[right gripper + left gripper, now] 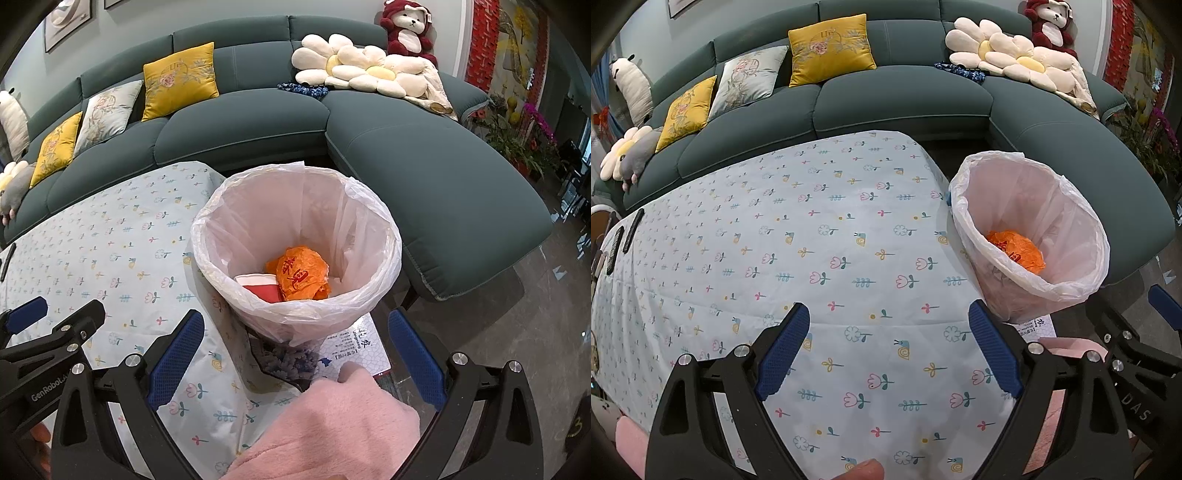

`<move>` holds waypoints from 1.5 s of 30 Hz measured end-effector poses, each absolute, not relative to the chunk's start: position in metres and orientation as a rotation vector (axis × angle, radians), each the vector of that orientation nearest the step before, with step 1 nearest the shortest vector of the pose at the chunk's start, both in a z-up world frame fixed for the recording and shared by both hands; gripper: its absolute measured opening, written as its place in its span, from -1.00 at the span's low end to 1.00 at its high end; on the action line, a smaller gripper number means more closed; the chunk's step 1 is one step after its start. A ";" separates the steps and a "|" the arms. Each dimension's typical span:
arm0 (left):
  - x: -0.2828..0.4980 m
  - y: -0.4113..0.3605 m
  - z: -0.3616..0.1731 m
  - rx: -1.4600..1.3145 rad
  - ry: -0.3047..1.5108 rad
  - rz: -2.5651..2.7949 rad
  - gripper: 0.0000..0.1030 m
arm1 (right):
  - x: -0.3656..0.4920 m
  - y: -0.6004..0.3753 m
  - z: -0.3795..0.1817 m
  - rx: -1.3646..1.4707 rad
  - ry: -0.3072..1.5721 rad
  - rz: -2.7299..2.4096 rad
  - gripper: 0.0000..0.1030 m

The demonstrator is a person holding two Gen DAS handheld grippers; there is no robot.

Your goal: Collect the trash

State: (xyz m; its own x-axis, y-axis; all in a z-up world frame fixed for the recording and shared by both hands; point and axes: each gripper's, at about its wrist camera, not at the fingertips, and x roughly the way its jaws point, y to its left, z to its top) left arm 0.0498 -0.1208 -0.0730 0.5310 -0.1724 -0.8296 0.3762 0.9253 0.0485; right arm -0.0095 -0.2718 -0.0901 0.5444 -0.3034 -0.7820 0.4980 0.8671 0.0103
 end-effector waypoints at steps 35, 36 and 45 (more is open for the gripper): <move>0.045 -0.125 -0.068 0.232 0.935 -0.309 0.63 | -0.012 -0.271 -0.094 0.239 0.876 -0.482 0.87; 0.045 -0.125 -0.068 0.232 0.935 -0.310 0.63 | -0.012 -0.270 -0.094 0.238 0.876 -0.483 0.87; 0.043 -0.125 -0.069 0.228 0.933 -0.290 0.63 | -0.012 -0.269 -0.095 0.234 0.878 -0.480 0.87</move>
State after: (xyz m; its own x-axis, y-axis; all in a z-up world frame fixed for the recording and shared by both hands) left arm 0.0432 -0.1252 -0.0694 0.5610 -0.1462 -0.8148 0.3414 0.9375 0.0669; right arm -0.0123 -0.2692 -0.0955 0.5417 -0.3060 -0.7829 0.4938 0.8696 0.0018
